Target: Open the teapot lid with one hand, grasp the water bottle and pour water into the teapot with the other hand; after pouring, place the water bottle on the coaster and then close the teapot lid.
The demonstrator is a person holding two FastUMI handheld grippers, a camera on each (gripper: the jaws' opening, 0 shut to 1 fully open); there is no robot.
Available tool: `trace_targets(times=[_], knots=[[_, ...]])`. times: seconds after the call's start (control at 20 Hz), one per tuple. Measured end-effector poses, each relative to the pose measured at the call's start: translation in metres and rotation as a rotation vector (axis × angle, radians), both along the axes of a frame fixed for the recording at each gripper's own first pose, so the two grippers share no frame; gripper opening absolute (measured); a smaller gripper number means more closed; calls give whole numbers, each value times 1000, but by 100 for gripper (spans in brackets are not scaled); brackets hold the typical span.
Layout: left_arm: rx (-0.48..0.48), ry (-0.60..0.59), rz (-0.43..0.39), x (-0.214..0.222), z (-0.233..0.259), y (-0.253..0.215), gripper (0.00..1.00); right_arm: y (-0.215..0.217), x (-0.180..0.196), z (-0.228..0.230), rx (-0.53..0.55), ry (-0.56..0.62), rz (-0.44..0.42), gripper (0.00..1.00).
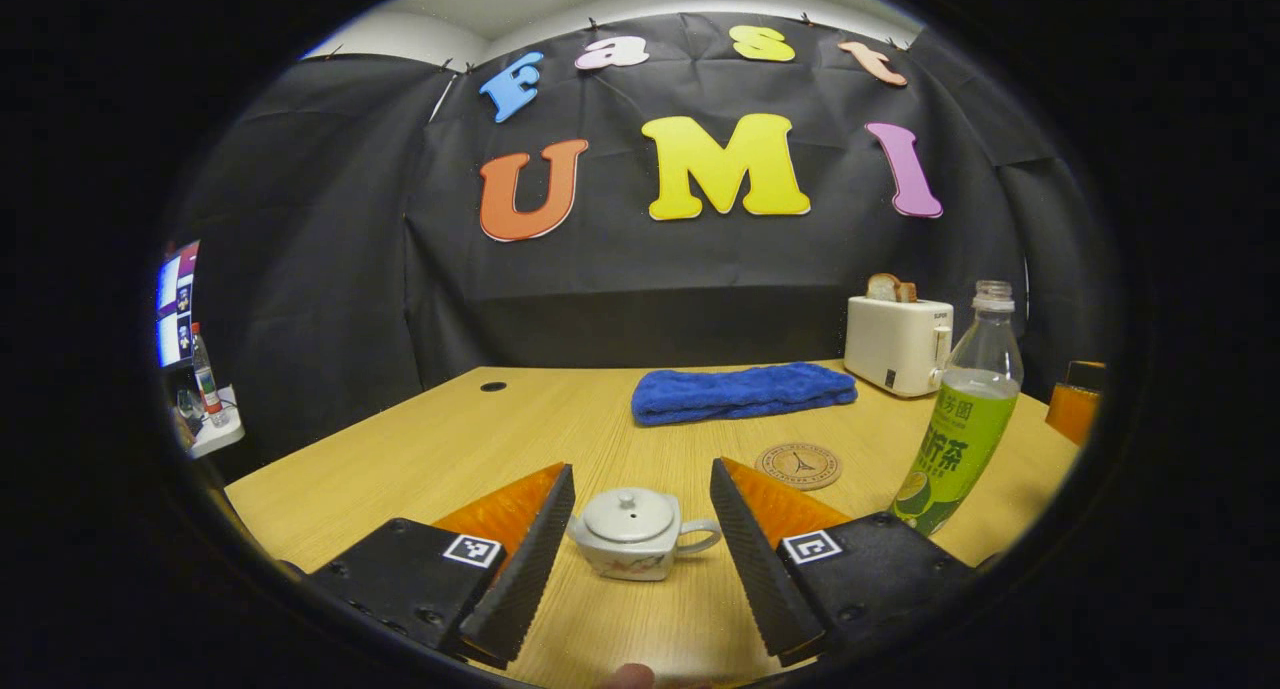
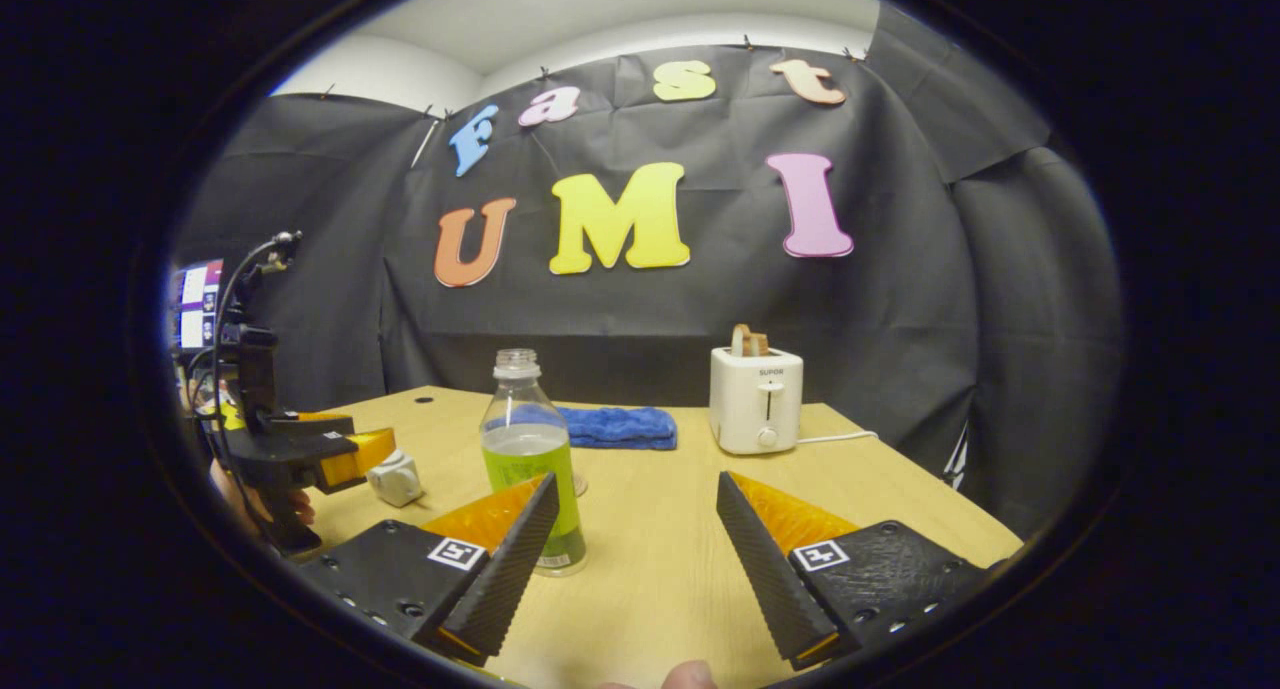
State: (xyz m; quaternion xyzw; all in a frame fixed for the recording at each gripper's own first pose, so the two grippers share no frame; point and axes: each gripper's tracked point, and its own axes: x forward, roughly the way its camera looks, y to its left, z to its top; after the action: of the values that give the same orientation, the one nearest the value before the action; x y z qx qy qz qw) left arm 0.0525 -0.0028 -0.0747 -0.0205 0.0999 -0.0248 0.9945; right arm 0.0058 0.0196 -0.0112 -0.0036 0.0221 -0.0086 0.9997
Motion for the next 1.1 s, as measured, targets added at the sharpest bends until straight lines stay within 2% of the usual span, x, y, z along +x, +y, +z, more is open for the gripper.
trace_targets(times=[0.25,0.4,0.55,0.8,1.1], knots=[[9,26,1,10,-9,3,68,-4,11,-8,17,29,7,97],[24,41,14,16,-15,5,52,-3,13,-17,20,51,17,95],[45,38,18,21,-15,8,42,0,15,-24,16,69,28,96],[54,35,33,22,-13,11,11,7,9,-24,-7,76,61,95],[-12,-17,1,12,8,14,3,23,3,-28,-27,97,115,94]])
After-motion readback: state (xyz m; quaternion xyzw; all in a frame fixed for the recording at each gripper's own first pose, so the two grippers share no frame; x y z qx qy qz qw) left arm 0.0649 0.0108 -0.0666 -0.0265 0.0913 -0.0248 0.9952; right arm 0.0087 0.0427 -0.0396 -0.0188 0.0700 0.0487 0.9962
